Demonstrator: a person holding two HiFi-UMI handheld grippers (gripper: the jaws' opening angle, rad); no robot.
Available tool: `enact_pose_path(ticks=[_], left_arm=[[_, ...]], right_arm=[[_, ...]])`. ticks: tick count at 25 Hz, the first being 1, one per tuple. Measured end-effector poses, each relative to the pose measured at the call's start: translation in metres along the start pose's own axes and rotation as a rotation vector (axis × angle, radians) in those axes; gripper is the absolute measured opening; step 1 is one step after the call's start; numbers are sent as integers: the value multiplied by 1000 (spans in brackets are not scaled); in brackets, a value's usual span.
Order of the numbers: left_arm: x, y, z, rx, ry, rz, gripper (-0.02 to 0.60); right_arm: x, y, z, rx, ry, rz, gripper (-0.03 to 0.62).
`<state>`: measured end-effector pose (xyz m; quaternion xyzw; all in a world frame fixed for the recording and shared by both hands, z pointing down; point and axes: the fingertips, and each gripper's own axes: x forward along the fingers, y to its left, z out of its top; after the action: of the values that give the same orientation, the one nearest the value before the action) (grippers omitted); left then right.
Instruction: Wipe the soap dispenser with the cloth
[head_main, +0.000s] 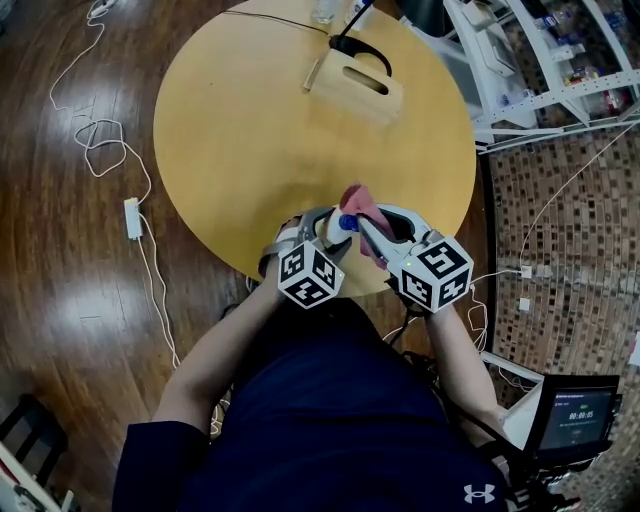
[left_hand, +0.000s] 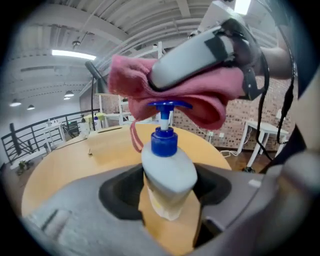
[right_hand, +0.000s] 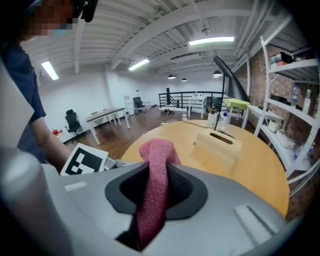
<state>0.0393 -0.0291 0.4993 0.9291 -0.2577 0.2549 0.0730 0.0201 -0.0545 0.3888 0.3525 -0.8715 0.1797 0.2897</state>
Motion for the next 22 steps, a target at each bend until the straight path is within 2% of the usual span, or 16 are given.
enact_pose_path(ticks=[2,4,7,9,11,12,15,18,20,22], left_arm=[[0,1,-1,-3,2,0,282],[2,1,-1,-5,5,-6,282],[3,2,-1,6,12,-24,282],[2,3,-2,18,22,-43,282],[2,3,-2,37,39,-67,282],[2,3,-2,47,49,-80,282],[4,3,-3,57,68,-115,283],[1,7,-9,21,89,-120,282],[-6,12,-13,21,109,-97,279],[-15,15,-8,18,98,-64,295]], right_arm=[[-5,-24,-9,17,36,-83,77],[-15,-33,-8,42,25,-112,77],[-22,2,14,-9,-62,-6,77],[-12,34,15,-124,-45,74,77],[0,41,3,-185,7,88,77],[4,36,-2,-152,12,90,77],[-3,9,0,108,-69,84,78],[-19,-34,-4,291,-149,-19,78],[-25,-55,-11,354,-174,-49,78],[-20,-60,-20,333,-152,-35,78]])
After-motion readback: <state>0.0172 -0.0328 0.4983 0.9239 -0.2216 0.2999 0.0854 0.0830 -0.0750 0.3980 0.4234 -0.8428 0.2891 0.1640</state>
